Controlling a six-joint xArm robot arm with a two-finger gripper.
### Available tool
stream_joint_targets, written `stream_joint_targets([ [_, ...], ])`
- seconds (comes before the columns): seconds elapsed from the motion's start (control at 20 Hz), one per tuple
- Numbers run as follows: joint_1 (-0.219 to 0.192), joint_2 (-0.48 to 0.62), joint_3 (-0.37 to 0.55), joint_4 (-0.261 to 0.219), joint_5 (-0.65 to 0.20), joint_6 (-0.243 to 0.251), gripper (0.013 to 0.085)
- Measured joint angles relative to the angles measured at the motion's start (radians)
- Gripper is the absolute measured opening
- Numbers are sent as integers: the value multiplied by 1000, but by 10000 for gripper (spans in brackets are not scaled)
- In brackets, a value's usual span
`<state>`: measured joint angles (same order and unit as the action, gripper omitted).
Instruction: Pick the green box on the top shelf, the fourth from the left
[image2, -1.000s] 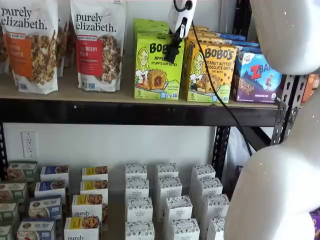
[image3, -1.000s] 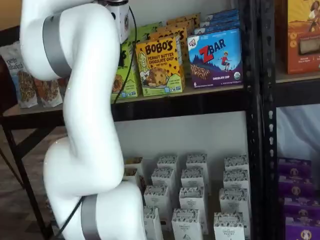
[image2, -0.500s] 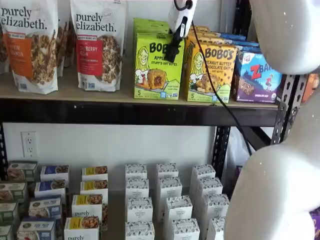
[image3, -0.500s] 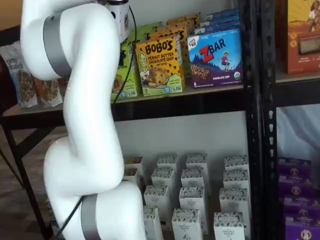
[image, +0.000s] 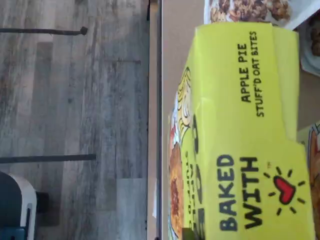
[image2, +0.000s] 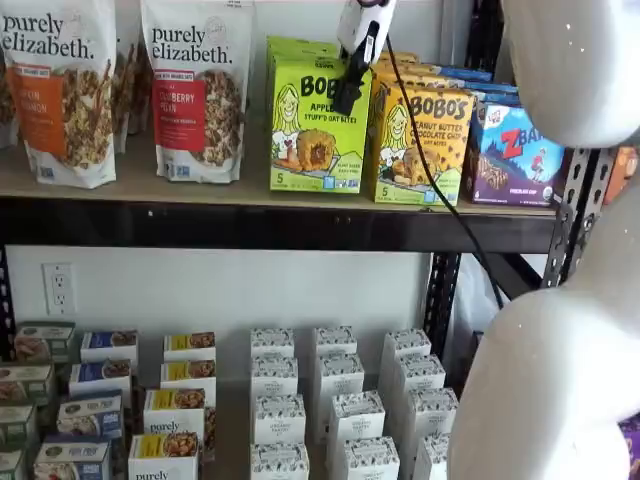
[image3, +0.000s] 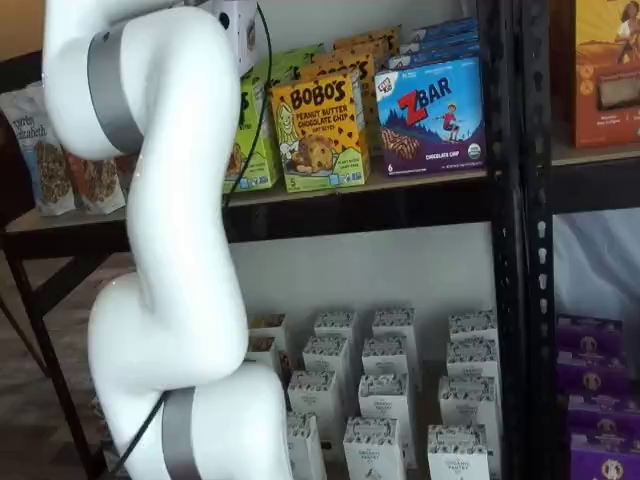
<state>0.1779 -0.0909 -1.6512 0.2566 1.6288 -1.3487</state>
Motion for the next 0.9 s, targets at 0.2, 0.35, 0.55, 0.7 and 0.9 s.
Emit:
stream_joint_targets([
  [0.2, 1, -12, -4, 7, 14, 6, 290],
  [0.35, 2, -29, 0, 12, 23, 11, 290],
  [0.55, 0, -56, -7, 17, 69, 18, 290],
  [0.7, -8, -80, -4, 26, 99, 18, 290],
  [0.9, -19, -130, 24, 27, 118, 14, 290],
])
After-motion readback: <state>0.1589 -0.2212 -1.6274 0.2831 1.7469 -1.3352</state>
